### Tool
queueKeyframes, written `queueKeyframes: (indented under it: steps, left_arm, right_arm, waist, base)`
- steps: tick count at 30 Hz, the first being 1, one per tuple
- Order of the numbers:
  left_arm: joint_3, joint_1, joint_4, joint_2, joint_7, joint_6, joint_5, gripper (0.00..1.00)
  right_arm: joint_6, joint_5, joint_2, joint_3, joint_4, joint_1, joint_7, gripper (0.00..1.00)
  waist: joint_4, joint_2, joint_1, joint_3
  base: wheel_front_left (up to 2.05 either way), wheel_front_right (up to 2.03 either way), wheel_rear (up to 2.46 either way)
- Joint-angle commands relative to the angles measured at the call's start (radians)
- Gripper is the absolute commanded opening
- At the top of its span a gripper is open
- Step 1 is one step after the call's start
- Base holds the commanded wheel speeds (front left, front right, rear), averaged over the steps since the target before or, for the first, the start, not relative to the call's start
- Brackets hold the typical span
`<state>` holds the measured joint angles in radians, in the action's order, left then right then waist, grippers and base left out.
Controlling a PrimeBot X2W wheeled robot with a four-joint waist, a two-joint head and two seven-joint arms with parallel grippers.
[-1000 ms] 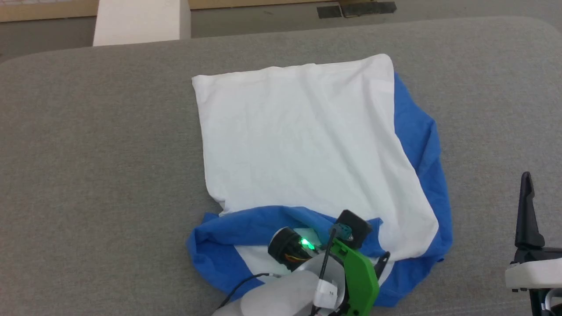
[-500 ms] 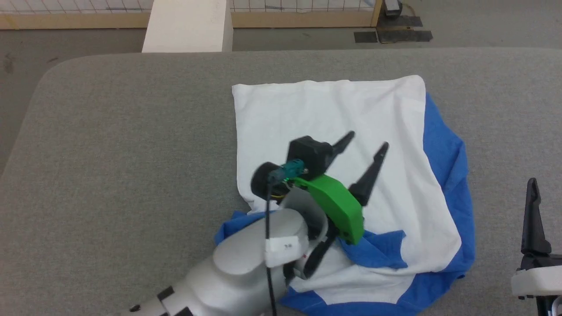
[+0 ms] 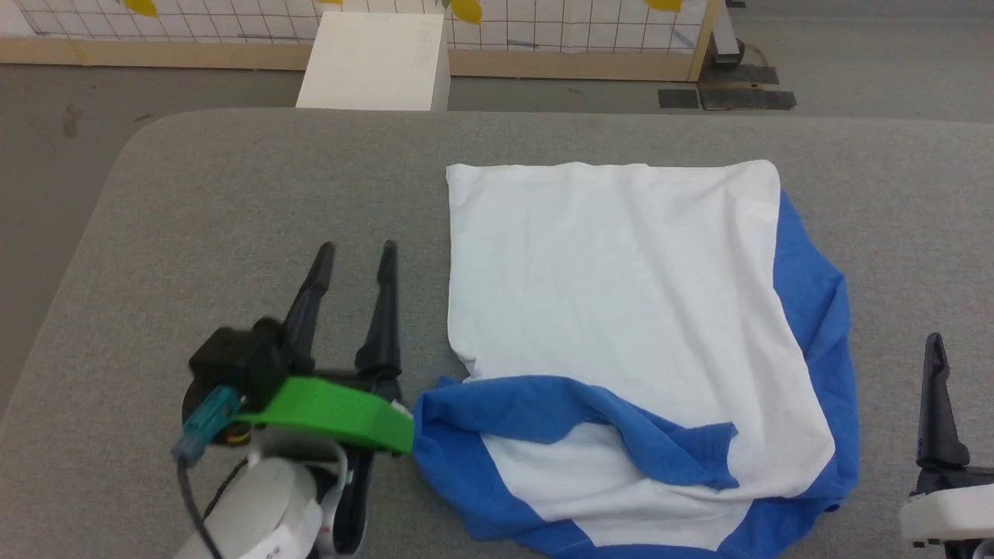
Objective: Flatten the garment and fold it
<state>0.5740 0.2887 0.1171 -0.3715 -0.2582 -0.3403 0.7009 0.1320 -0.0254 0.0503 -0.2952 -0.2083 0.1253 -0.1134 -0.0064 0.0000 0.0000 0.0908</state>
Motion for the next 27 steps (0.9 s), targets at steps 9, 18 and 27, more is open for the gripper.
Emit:
queueKeyframes:
  steps: [9,18,27]
  left_arm:
    - [-0.257,-0.4,0.046,0.078,-0.003,0.036,-0.196,1.0]
    - [-0.348,-0.523,0.029,0.18,-0.004,0.12,-0.298,1.0]
    - [-0.37,-0.48,0.015,0.243,-0.004,0.19,-0.338,1.0]
  right_arm:
    - [-0.001,-0.033,0.0,0.012,0.049,0.042,-0.02,1.0]
    - [-0.001,-0.054,0.0,0.0,0.093,0.056,-0.024,1.0]
    - [-0.001,-0.082,0.0,0.004,0.085,-0.114,0.133,1.0]
  waist:
    - [0.016,0.0,0.0,-0.036]
    - [0.042,0.0,0.0,-0.053]
    - [0.039,0.0,0.0,0.0]
  base:
    - [0.0,0.0,0.0]
    - [0.0,0.0,0.0]
    - [0.0,0.0,0.0]
